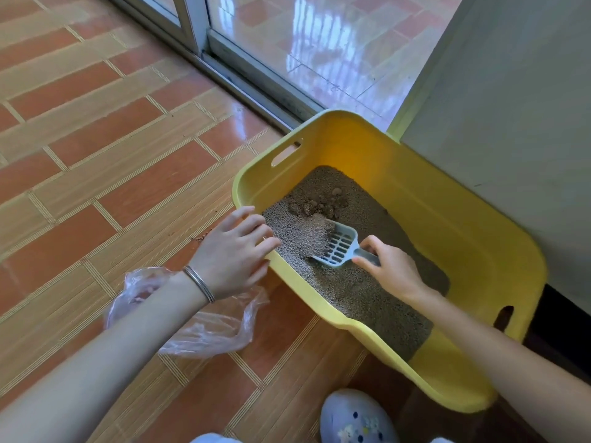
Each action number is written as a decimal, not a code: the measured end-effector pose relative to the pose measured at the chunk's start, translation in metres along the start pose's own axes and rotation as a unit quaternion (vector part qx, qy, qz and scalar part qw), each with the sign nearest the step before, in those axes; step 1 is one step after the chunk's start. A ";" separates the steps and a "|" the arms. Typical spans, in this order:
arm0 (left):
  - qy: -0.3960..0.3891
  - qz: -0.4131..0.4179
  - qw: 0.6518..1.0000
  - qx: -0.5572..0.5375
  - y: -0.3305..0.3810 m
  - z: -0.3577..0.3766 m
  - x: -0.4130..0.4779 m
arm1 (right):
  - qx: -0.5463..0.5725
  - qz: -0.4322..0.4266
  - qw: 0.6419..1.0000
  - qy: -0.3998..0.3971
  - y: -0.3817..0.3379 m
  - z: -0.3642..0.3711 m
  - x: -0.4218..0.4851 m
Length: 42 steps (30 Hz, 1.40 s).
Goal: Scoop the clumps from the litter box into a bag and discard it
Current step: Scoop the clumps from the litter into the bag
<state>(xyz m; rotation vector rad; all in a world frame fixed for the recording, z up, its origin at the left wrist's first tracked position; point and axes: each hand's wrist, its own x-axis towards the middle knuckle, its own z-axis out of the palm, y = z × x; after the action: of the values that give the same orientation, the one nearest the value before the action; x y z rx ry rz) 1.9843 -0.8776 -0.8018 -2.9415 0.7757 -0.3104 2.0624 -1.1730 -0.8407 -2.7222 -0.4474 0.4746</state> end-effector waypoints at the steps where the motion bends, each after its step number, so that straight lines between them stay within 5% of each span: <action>1: -0.002 -0.001 1.000 0.001 0.000 0.000 0.000 | 0.021 0.004 1.000 0.001 0.004 -0.002 -0.003; 12: -0.024 -0.009 1.000 0.003 0.003 -0.005 0.001 | 0.129 -0.037 0.991 0.001 0.009 -0.025 -0.019; 32: -0.028 0.007 0.999 0.014 0.002 -0.005 0.000 | 0.087 -0.041 0.995 0.006 0.013 -0.034 -0.029; 42: -0.033 0.030 0.999 0.007 -0.002 -0.018 -0.009 | 0.194 -0.084 0.977 0.016 -0.003 -0.053 -0.037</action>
<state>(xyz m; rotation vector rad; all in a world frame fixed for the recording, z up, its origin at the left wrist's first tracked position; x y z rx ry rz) 1.9739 -0.8716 -0.7859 -2.8931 0.8461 -0.2114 2.0483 -1.1983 -0.7826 -2.2918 -0.5110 0.4228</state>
